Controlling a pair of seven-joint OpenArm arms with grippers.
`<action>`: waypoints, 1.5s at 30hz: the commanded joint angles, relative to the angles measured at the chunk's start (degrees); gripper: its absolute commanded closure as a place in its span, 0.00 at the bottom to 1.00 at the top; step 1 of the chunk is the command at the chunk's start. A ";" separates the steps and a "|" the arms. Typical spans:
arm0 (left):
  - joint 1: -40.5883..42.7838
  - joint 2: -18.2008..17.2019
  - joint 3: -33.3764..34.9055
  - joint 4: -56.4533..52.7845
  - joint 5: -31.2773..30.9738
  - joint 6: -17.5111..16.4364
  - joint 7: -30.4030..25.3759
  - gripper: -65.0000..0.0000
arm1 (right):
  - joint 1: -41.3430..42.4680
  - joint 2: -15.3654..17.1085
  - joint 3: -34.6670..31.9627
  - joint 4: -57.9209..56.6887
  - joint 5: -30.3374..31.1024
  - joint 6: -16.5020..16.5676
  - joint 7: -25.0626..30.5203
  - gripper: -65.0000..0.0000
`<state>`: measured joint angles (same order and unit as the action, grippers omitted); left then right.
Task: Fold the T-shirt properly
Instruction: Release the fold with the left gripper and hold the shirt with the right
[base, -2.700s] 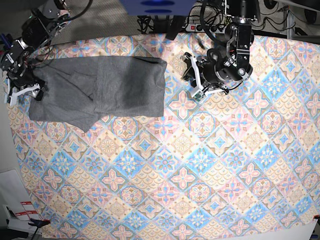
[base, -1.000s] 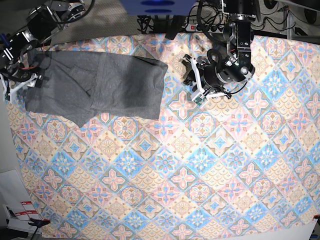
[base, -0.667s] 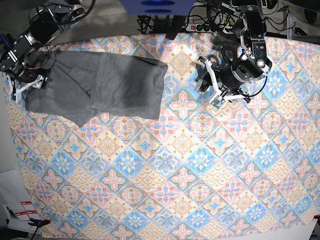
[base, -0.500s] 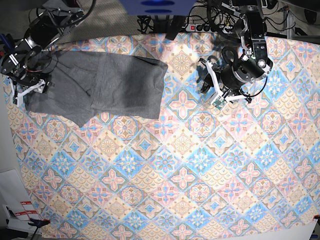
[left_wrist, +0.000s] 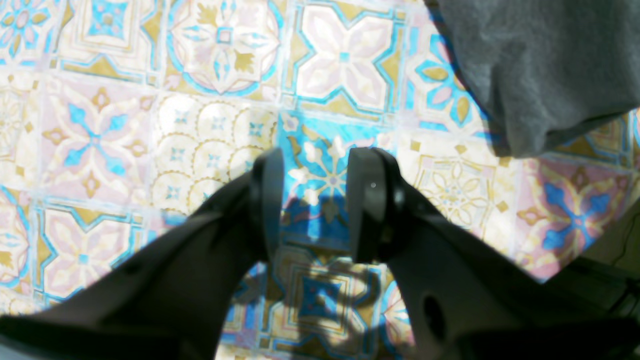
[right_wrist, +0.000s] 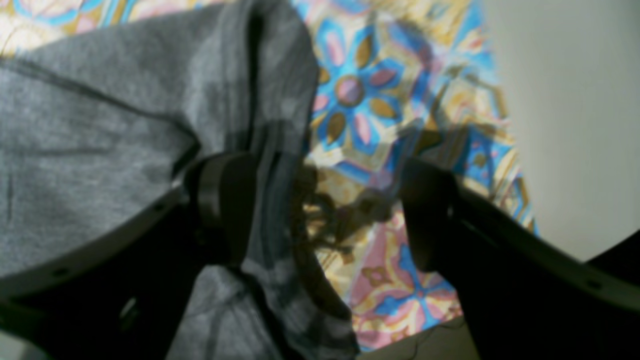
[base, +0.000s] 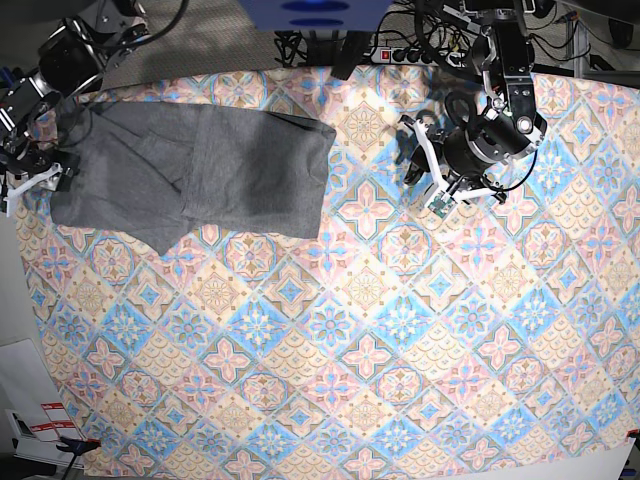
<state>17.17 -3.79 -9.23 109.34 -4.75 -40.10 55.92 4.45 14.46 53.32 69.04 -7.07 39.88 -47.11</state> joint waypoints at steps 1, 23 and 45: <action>-0.25 -0.12 -0.13 0.86 -0.74 0.10 -1.11 0.68 | 0.61 0.97 0.09 0.55 0.79 0.12 0.83 0.31; -0.25 -1.17 -0.22 0.95 -0.83 0.10 -1.11 0.68 | 0.61 -0.61 0.09 -14.31 3.60 0.12 6.54 0.32; -1.83 -1.17 -0.22 0.68 -0.56 0.10 -1.11 0.69 | -6.43 -4.39 -3.43 5.56 3.16 0.12 -1.28 0.97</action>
<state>15.75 -4.78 -9.34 109.19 -4.73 -40.12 55.90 -2.26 8.95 49.84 73.36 -4.58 39.97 -49.41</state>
